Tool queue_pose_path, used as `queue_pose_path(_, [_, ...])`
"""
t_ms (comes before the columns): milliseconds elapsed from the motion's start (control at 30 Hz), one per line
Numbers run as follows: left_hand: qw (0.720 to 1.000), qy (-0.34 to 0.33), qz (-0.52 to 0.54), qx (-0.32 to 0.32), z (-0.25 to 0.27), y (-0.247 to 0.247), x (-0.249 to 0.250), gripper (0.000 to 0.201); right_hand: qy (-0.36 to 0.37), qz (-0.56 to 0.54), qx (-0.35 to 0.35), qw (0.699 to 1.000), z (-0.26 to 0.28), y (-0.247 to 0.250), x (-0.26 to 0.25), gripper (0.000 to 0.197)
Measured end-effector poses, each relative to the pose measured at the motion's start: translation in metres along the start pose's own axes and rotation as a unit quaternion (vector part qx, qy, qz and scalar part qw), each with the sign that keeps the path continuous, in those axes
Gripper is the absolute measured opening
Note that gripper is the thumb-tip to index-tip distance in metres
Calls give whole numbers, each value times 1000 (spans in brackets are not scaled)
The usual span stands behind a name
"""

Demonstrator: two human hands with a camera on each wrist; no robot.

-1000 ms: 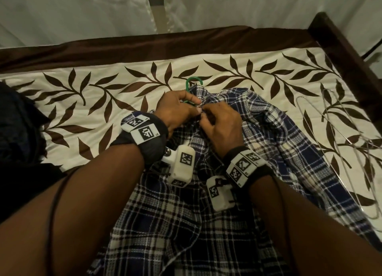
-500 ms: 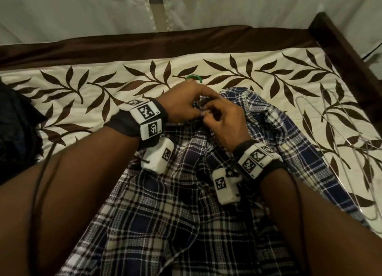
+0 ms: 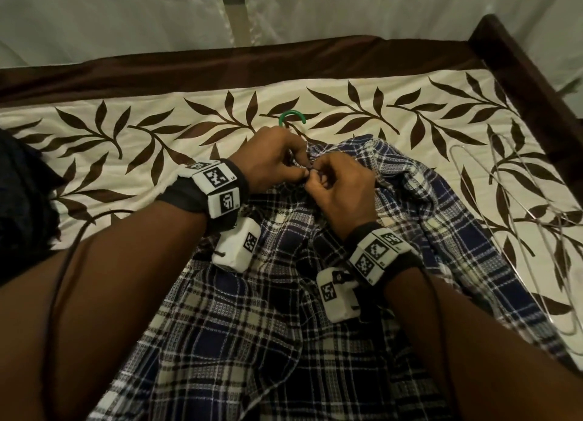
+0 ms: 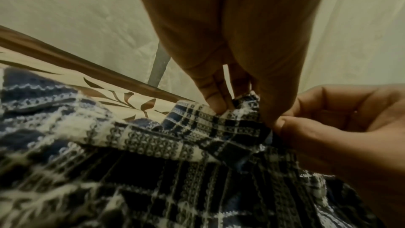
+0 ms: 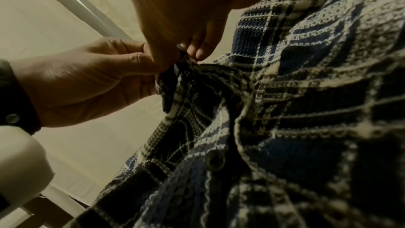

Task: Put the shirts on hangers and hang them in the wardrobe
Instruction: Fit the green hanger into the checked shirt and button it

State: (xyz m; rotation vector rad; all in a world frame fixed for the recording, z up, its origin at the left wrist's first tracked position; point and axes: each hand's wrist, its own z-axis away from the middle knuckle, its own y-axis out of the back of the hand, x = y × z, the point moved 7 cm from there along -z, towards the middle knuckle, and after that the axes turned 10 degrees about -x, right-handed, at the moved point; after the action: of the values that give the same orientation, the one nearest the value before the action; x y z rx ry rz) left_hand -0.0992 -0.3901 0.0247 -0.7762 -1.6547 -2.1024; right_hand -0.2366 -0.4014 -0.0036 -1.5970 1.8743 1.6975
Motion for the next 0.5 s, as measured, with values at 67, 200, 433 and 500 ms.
queue_pose_path(67, [1000, -9, 7, 22, 2, -2, 0, 5, -36, -17, -16, 999, -1, -2, 2, 9])
queue_pose_path(200, [997, -22, 6, 69, 6, -5, 1, 7, -96, -38, -12, 995, -6, -4, 6, 10])
queue_pose_path(433, [992, -62, -78, 80, 15, -7, 4, 19, -221, -251, -9, 942, 2, -11, 19, 14])
queue_pose_path(500, [986, -78, -116, 87, 16, -8, 6, 16, -243, -321, -28, 915, 4, -16, 20, 15])
